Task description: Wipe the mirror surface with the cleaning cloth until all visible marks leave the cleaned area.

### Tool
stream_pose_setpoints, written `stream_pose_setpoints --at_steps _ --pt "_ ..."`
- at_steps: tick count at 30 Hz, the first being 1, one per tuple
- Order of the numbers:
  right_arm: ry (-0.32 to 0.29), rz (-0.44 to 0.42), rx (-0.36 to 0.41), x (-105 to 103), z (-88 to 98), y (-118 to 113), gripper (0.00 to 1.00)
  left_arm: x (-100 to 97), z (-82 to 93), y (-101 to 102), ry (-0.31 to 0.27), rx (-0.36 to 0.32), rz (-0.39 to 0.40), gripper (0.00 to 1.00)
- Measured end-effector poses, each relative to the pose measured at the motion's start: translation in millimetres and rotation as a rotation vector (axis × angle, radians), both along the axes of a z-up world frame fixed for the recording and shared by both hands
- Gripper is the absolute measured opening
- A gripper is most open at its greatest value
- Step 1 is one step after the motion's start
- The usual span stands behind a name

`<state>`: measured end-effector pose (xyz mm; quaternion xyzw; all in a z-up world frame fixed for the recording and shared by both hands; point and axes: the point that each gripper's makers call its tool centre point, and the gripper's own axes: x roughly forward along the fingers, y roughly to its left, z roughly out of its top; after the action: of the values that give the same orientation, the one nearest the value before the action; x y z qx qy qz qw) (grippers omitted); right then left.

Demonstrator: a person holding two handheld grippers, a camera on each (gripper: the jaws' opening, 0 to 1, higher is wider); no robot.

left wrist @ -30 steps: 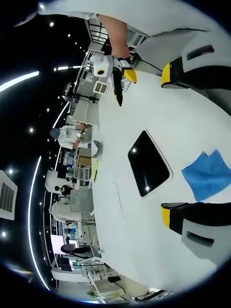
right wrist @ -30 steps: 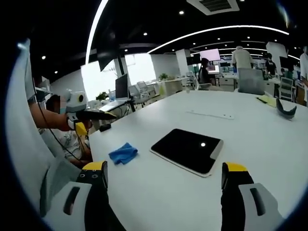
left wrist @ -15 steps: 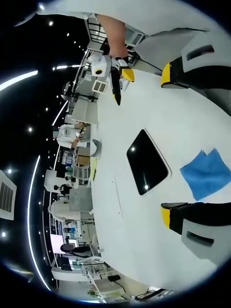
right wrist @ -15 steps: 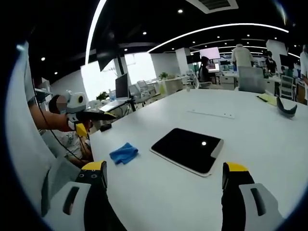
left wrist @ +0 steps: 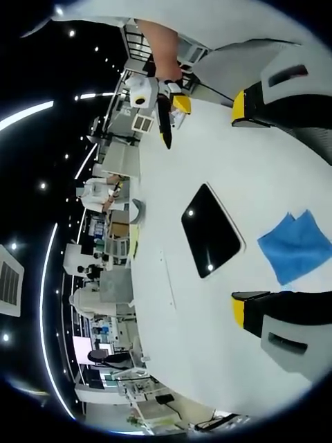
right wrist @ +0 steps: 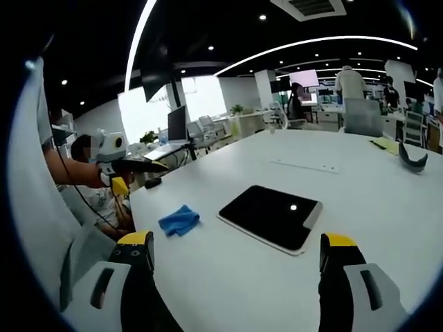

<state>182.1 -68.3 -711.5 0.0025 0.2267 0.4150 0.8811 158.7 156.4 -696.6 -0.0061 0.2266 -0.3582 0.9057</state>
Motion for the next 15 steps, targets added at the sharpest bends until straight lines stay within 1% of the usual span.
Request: stream_pose_setpoints --at_steps 4,7,10,14,15 --pt "0.005 -0.007 -0.003 0.3 -0.3 -2.3 1.00 3.4 -1.9 4.3 -0.002 0.011 0.016 0.99" --pt "-0.010 -0.014 -0.002 1.0 2.2 -4.2 0.99 3.5 -4.9 7.1 0.008 0.022 0.013 0.86" --pt "-0.010 -0.025 0.003 1.1 4.3 -5.7 0.99 5.9 -5.8 9.2 0.007 0.018 0.016 0.86" --pt "-0.003 -0.027 -0.013 -0.8 2.3 -7.6 0.99 8.8 -14.6 13.0 0.011 0.051 0.021 0.80" --pt "-0.001 -0.030 -0.017 -1.1 1.8 -8.3 0.99 9.9 -18.0 15.0 0.026 0.049 0.030 0.78"
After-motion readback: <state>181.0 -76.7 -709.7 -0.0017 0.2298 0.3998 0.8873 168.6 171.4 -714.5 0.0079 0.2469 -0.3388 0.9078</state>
